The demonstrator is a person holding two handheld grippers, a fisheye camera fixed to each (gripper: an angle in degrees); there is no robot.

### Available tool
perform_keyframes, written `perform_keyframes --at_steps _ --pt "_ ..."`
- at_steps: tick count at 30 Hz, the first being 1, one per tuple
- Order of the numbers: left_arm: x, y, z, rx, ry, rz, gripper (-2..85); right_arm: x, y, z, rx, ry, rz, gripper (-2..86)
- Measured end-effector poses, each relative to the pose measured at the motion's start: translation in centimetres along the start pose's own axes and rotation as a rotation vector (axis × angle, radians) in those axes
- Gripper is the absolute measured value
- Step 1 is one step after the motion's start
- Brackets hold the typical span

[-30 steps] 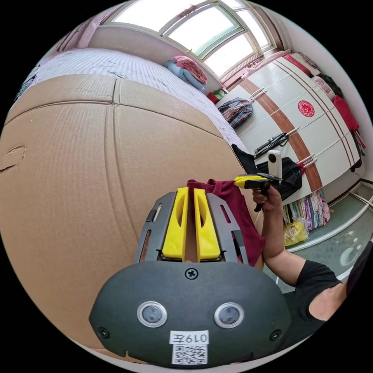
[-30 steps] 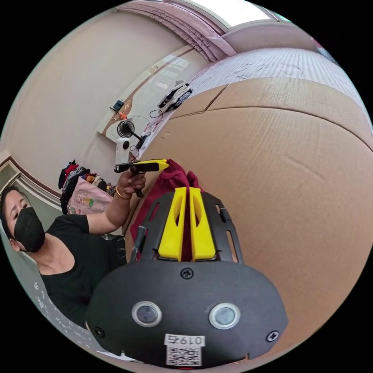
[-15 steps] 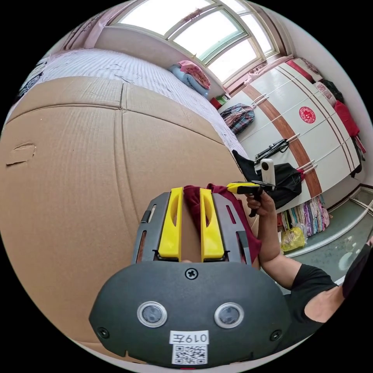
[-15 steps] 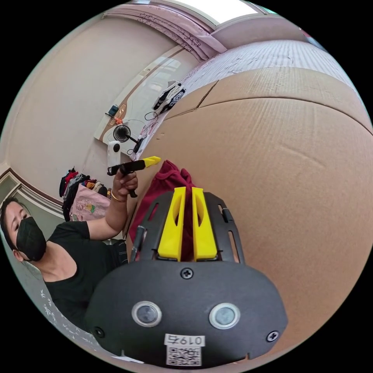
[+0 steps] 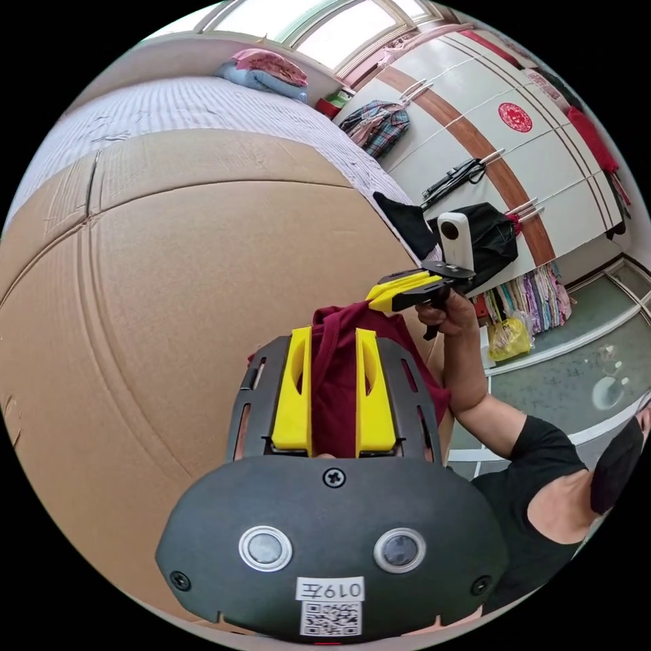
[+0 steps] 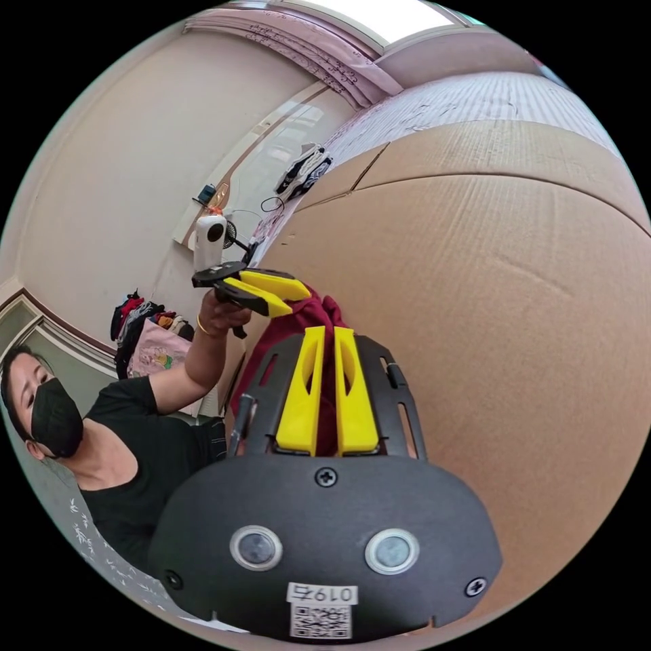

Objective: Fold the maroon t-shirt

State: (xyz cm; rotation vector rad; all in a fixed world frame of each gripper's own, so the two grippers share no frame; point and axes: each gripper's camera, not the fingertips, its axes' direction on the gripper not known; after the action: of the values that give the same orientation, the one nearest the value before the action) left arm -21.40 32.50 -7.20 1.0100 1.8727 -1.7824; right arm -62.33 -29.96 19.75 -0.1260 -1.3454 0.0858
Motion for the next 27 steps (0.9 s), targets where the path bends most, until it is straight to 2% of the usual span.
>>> perform_keyframes --at_steps 8,16,27 --pt "-1.3 -2.1 0.8 0.047 0.028 -0.056 2.1 0.3 0.5 -0.3 0.009 0.008 0.003 0.3" --pt "-1.9 -2.6 1.6 0.075 0.132 -0.075 1.2 0.3 0.8 0.0 0.008 -0.002 0.009 0.3" --pt "-1.0 -3.9 3.5 0.069 0.048 -0.054 1.0 0.9 1.7 -0.1 0.008 0.003 0.029 0.4"
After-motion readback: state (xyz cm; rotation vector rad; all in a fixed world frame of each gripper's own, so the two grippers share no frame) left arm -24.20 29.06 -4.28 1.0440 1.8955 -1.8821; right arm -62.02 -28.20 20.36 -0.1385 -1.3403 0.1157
